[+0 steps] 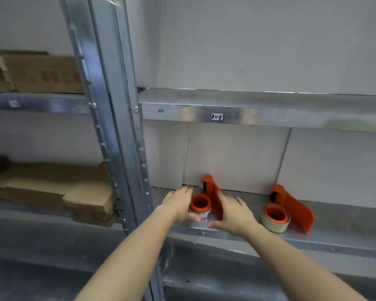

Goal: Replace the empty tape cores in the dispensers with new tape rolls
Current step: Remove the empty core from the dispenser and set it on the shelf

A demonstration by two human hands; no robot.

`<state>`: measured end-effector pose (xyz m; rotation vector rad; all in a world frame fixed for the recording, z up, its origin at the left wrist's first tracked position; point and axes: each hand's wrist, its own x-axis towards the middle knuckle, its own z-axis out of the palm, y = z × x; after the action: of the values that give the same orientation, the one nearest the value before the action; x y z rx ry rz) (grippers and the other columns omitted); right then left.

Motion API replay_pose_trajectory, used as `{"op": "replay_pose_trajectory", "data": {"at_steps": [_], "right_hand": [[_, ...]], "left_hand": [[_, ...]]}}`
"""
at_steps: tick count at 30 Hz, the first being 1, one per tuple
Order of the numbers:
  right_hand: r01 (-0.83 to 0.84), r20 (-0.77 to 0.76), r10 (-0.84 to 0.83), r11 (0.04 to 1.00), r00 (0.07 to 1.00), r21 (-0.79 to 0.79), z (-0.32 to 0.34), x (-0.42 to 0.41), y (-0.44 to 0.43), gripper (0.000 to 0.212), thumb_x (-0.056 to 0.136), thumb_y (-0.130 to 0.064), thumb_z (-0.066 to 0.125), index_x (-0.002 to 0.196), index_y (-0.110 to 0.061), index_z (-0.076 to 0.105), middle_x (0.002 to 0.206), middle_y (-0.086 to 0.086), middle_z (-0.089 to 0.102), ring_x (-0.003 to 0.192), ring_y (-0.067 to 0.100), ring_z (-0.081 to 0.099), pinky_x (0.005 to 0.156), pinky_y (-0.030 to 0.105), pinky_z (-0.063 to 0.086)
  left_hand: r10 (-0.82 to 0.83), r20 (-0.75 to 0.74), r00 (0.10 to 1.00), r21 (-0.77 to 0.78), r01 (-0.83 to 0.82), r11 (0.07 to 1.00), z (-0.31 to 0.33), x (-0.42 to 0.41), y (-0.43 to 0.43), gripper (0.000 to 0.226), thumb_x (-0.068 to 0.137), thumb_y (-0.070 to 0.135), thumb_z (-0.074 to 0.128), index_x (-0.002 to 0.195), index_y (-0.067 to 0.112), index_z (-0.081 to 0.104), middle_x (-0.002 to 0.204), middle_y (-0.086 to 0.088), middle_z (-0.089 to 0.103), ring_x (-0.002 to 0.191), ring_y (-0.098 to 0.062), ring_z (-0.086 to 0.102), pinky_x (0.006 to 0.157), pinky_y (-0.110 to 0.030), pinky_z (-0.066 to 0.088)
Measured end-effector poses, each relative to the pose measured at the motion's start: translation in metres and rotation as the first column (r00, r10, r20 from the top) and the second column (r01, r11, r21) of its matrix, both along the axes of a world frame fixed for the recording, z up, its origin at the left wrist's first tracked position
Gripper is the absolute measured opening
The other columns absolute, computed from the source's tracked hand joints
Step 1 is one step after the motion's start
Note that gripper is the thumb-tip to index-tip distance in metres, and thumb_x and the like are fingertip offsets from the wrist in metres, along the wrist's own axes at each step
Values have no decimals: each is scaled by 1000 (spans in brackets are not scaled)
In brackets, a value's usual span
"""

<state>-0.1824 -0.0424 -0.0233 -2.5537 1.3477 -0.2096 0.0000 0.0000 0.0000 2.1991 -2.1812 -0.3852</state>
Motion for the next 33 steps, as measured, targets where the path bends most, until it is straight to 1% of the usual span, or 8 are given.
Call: {"op": "replay_pose_trajectory", "data": {"at_steps": [6, 10, 12, 18, 20, 26, 29, 33], "right_hand": [[44, -76, -46, 999, 996, -27, -43, 24, -49, 104, 67, -69, 60, 145, -13, 21, 155, 2, 27, 146, 23, 12, 121, 40, -1], [15, -88, -29, 988, 996, -154, -75, 36, -72, 106, 49, -80, 44, 125, -8, 56, 132, 8, 60, 135, 23, 44, 116, 32, -19], [7, -115, -23, 990, 993, -142, -80, 42, -76, 102, 48, -82, 41, 115, -9, 64, 123, 9, 66, 131, 23, 48, 116, 36, -13], [36, -89, -47, 991, 995, -128, -69, 46, -76, 82, 60, -78, 54, 118, -21, 58, 149, 9, 40, 149, 17, 2, 94, 27, -45], [51, -90, -58, 996, 994, -80, -66, 47, -76, 78, 62, -76, 57, 119, -23, 55, 146, 6, 45, 148, 12, 2, 90, 26, -48], [57, 105, -48, 995, 993, -86, -30, 51, -57, 80, 70, -60, 64, 138, -25, 38, 149, -1, 40, 146, 9, 16, 117, 39, -14], [89, 189, -73, 993, 979, -77, -4, 51, -38, 85, 70, -59, 66, 140, -23, 34, 147, 0, 43, 143, 13, 25, 119, 41, 0], [125, 309, -93, 989, 946, -85, 21, 46, -9, 82, 67, -52, 72, 135, -22, 37, 135, -2, 54, 129, 18, 47, 118, 42, 16]], "left_hand": [[81, -58, 995, 120, -74, 990, -39, 15, -52, 106, 71, 47, 77, 150, 12, 16, 157, -10, 27, 139, -30, 36, 114, -41, 33], [86, -73, 994, 119, -77, 990, -61, 26, -71, 99, 67, 44, 81, 145, 13, 27, 151, -8, 35, 134, -29, 41, 107, -36, 38], [88, -82, 993, 141, -75, 987, -67, 28, -76, 100, 68, 45, 80, 147, 14, 26, 153, -7, 32, 136, -29, 38, 109, -37, 36], [79, -154, 985, 139, -58, 989, -66, 24, -85, 69, 63, 47, 82, 120, 19, 55, 125, -3, 55, 113, -26, 55, 93, -36, 47], [106, -218, 970, 143, -75, 987, -62, 23, -85, 65, 60, 44, 84, 114, 18, 60, 117, -3, 63, 107, -25, 60, 90, -36, 51], [140, -354, 925, 41, -134, 990, -28, 31, -63, 60, 62, 26, 87, 114, 10, 62, 115, -7, 67, 105, -25, 64, 85, -27, 49], [139, -371, 918, -51, -170, 984, -5, 36, -46, 70, 58, 35, 88, 118, 12, 59, 116, -6, 63, 107, -24, 61, 80, -25, 44], [97, -385, 918, -156, -168, 973, 22, 31, -17, 84, 59, 35, 88, 131, 10, 52, 127, -10, 55, 118, -26, 55, 99, -32, 46]]}}
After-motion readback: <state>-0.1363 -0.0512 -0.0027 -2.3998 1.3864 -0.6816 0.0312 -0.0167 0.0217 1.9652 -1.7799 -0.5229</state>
